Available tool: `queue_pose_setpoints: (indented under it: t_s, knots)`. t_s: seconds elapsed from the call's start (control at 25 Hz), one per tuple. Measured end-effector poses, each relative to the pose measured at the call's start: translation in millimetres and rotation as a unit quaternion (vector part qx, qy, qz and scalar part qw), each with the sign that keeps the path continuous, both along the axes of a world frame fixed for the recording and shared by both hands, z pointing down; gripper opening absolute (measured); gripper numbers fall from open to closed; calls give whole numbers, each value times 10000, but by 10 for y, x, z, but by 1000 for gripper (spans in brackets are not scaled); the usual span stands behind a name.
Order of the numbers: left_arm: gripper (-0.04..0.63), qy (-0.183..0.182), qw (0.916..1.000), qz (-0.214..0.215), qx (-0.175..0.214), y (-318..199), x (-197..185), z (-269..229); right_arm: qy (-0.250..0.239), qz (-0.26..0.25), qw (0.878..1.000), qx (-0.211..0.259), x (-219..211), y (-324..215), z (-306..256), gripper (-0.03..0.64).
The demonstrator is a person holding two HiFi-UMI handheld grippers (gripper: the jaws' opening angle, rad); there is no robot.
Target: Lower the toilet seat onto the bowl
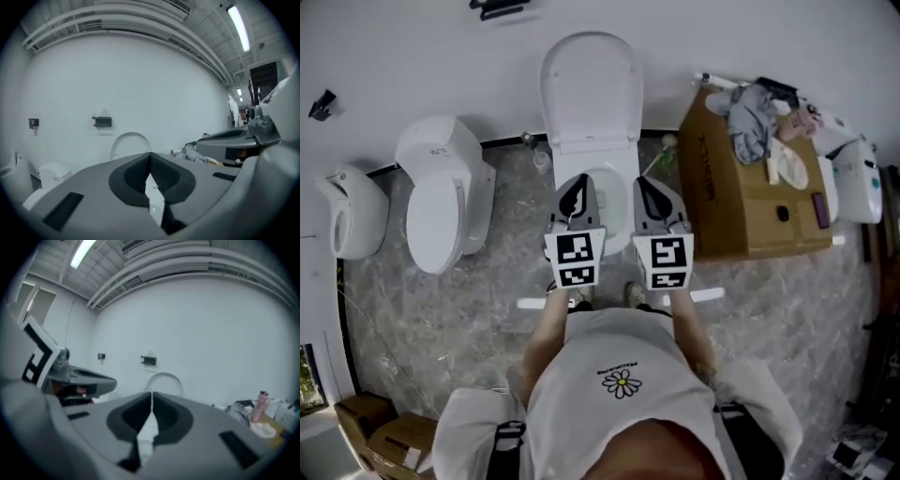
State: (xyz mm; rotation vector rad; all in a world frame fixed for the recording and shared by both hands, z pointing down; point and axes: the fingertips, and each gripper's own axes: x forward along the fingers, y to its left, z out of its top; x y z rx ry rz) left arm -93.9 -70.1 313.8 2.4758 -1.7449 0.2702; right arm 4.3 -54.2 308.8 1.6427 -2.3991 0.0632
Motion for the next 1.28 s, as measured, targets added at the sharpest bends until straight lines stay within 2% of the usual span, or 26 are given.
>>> queue_pose_setpoints:
  t_s: [0.16, 0.28, 0.48, 0.64, 0.92, 1.28]
  knots:
    - [20, 255, 9990, -101, 345, 203, -134, -223, -545, 169, 9981, 252, -32, 195, -221, 32]
    - [20, 215, 9972, -210, 681, 247, -264, -284, -662, 163, 9969, 390, -97, 286, -273, 34]
    - [20, 296, 9948, -343, 910, 266, -390, -388, -665, 40, 9976, 168, -175, 304, -151, 31]
    - [20, 265, 9943, -450, 930, 354, -484, -353, -444, 56, 9990, 12, -165, 358, -20, 31]
    - [20, 37, 9945, -450, 941, 402, -552, -339, -457, -18, 9989, 31, -248, 362, 11, 31]
    - [20, 0, 9945, -420, 957, 417, -535, -345, -390, -19, 9992, 21, -234, 410, 33, 31]
